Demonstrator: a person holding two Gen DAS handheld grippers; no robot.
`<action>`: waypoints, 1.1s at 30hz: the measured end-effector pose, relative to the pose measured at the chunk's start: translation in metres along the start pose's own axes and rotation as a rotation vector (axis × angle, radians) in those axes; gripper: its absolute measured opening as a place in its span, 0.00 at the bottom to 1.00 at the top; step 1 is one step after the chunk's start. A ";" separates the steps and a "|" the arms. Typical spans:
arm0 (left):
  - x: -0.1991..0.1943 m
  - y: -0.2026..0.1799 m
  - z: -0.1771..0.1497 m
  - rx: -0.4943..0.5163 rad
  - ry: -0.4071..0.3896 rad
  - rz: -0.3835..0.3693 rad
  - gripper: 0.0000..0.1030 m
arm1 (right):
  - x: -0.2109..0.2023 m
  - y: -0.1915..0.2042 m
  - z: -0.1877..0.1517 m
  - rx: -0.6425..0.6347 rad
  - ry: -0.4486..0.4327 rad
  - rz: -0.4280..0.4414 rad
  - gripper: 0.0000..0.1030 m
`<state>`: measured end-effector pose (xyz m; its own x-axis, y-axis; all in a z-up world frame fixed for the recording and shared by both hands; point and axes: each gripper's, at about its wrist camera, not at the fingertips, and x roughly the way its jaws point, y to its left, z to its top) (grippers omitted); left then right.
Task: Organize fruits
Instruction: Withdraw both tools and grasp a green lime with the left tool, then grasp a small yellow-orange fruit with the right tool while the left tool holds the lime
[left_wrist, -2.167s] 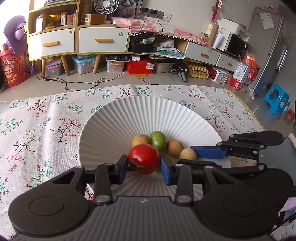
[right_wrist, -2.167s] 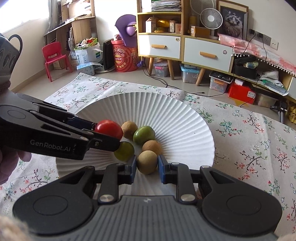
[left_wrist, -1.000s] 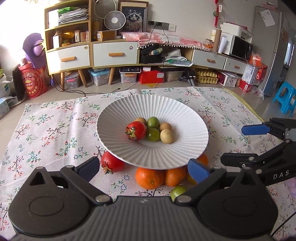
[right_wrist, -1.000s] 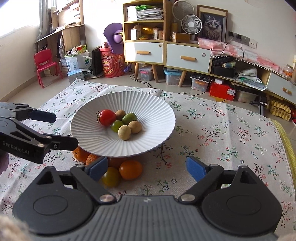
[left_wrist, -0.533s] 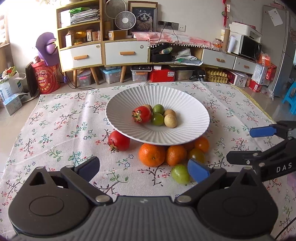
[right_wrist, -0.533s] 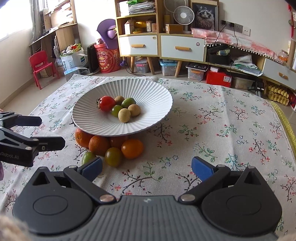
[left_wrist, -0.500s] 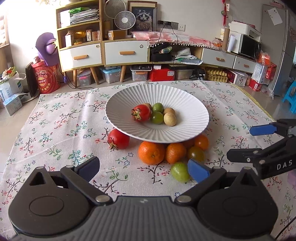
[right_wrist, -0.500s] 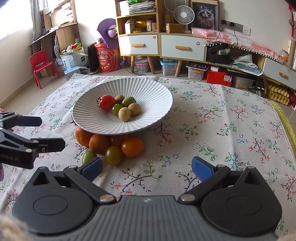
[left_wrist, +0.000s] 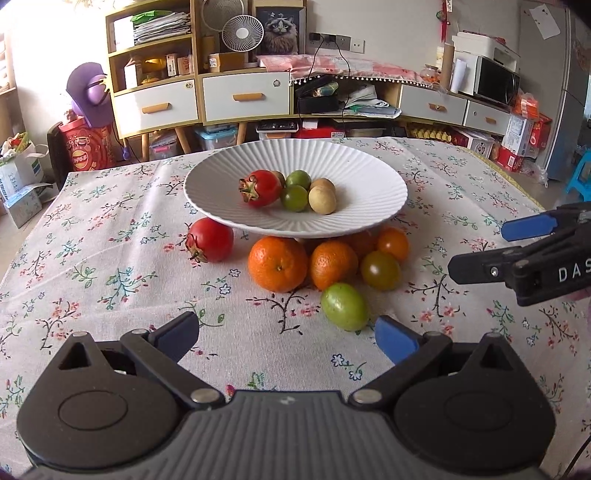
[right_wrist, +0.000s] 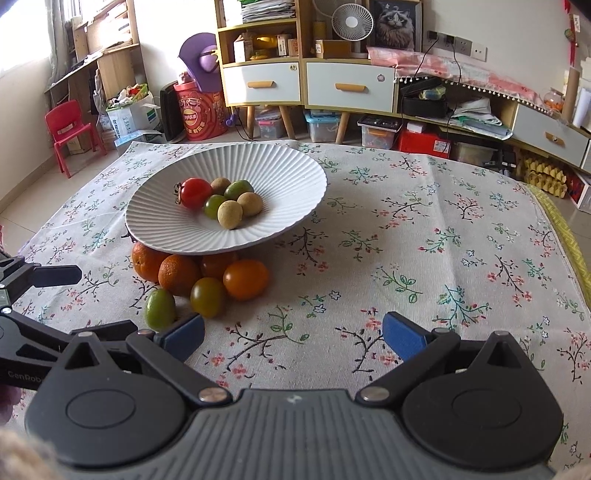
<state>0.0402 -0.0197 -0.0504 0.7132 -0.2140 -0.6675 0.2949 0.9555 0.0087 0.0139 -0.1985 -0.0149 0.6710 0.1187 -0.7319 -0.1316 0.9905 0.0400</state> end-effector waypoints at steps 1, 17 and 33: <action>0.002 -0.002 -0.001 -0.003 -0.002 -0.006 0.95 | 0.001 0.000 0.000 0.001 0.001 -0.001 1.00; 0.016 -0.015 0.000 -0.035 -0.024 -0.142 0.47 | 0.013 0.000 -0.001 0.003 0.026 -0.013 1.00; 0.004 0.005 0.003 -0.059 0.056 -0.084 0.25 | 0.020 0.013 -0.001 -0.003 0.018 0.066 0.98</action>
<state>0.0468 -0.0168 -0.0506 0.6504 -0.2838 -0.7046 0.3134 0.9452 -0.0914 0.0250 -0.1830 -0.0295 0.6473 0.1822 -0.7402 -0.1769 0.9804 0.0866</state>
